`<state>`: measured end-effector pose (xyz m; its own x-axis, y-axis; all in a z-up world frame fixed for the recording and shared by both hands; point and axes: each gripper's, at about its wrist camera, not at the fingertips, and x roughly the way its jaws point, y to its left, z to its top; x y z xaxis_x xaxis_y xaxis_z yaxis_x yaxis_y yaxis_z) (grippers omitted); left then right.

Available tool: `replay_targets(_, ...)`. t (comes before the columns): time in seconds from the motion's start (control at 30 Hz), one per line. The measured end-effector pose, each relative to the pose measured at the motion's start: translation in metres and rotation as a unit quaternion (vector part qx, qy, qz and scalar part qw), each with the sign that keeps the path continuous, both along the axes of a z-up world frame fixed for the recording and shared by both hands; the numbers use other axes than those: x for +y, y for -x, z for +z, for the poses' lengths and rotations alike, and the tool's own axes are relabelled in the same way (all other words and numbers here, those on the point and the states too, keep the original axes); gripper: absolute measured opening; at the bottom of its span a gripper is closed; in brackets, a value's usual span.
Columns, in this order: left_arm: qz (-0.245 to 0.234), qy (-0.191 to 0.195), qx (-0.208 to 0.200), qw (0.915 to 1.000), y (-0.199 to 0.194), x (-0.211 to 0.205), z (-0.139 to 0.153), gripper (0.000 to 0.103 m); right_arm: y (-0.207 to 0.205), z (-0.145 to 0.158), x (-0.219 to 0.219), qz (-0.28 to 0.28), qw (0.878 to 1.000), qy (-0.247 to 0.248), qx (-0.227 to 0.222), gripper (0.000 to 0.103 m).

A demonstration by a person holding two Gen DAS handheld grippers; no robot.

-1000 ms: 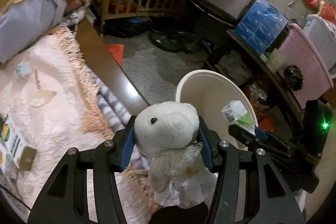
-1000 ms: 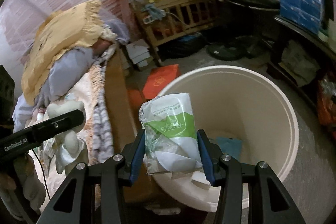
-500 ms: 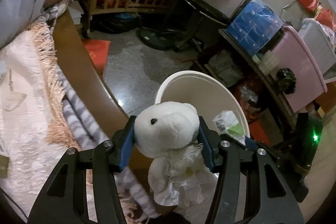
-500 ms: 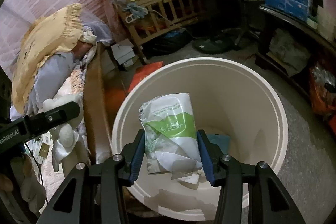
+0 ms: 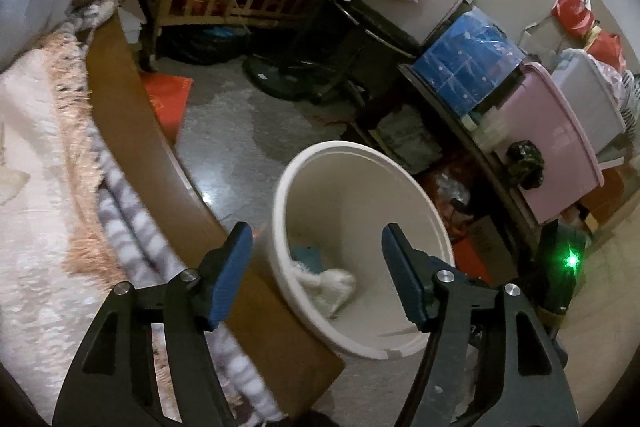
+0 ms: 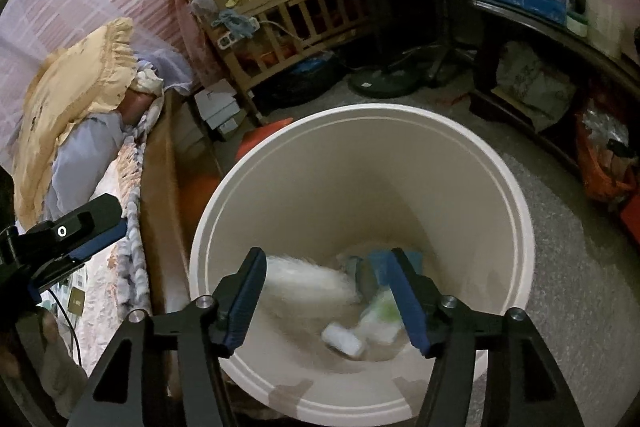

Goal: Collect trash
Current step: 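Open the right tool over the bucket while left tool drops the plush toy, then return both tools to the trash on the bed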

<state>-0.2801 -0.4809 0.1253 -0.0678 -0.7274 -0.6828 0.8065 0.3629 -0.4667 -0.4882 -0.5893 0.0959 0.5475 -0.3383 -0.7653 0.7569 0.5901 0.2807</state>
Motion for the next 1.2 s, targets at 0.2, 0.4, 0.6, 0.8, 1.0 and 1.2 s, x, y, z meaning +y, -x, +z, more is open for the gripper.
replay_targets(0.2, 0.036, -0.016, -0.018, 0.9991, -0.008, 0.026, 0.004, 0.066, -0.014, 0.001, 0.01, 0.019, 1.0, -0.004, 0.002, 0.061)
replay_targets(0.4, 0.057, -0.027, -0.049, 0.9968, -0.008, 0.055, 0.01, 0.066, -0.031, 0.008, 0.028, 0.045, 0.999, 0.003, -0.002, 0.063)
replay_targets(0.6, 0.081, -0.04, -0.082, 0.9925, -0.008, 0.089, 0.016, 0.066, -0.056, 0.016, 0.053, 0.076, 0.997, 0.006, -0.003, 0.066)
replay_targets(0.8, 0.114, -0.055, -0.103, 0.9866, -0.017, 0.136, 0.021, 0.066, -0.084, 0.021, 0.086, 0.124, 0.992, 0.01, -0.006, 0.066)
replay_targets(1.0, 0.15, -0.082, -0.115, 0.9786, -0.032, 0.186, 0.02, 0.066, -0.12, 0.019, 0.127, 0.181, 0.984, 0.002, -0.006, 0.067)
replay_targets(1.2, 0.199, -0.107, -0.108, 0.9683, -0.06, 0.244, 0.01, 0.066, -0.159, 0.016, 0.174, 0.246, 0.969, 0.005, 0.004, 0.068)
